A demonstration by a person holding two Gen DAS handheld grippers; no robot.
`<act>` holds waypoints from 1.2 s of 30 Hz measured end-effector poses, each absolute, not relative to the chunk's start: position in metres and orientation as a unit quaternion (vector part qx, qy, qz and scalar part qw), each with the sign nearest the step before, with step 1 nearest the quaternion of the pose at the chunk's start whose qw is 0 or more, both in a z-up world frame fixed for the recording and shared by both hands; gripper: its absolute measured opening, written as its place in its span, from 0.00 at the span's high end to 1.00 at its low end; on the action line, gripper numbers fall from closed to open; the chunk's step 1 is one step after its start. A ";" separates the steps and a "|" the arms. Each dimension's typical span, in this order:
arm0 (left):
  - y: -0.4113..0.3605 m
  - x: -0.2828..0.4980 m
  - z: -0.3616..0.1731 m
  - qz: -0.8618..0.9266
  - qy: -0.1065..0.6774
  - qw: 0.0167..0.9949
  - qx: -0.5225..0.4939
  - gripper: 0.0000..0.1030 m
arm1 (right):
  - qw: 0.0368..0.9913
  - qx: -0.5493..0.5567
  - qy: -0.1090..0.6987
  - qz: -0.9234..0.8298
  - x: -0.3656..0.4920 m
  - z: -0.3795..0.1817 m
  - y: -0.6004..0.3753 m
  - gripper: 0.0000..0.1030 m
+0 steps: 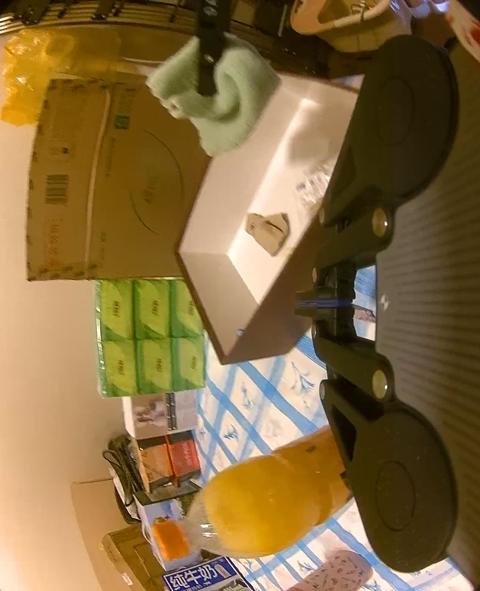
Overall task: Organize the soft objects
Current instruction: 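Carry the green towel over the brown box while the left tool grasps the blue wipe packet, then lower the wipe packet and green towel into the brown box and open both tools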
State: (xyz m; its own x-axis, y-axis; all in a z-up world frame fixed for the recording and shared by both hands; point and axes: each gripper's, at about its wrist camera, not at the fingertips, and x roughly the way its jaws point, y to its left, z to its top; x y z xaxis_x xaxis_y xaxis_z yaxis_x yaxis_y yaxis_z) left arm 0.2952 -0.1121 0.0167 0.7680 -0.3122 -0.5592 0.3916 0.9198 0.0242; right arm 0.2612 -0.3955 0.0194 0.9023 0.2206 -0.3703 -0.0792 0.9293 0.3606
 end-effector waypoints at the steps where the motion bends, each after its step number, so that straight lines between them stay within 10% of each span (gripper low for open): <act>1: -0.113 0.295 0.020 -0.191 0.281 0.938 0.068 0.99 | 0.960 0.171 0.206 0.078 0.261 0.019 -0.395 0.77; 26: -0.162 0.327 0.067 -0.237 0.227 0.944 0.042 0.99 | 0.961 0.160 0.209 0.087 0.285 0.015 -0.398 0.77; 36: -0.113 0.320 -0.004 -0.202 0.332 0.918 0.082 0.68 | 0.954 0.172 0.229 0.089 0.275 0.004 -0.399 0.76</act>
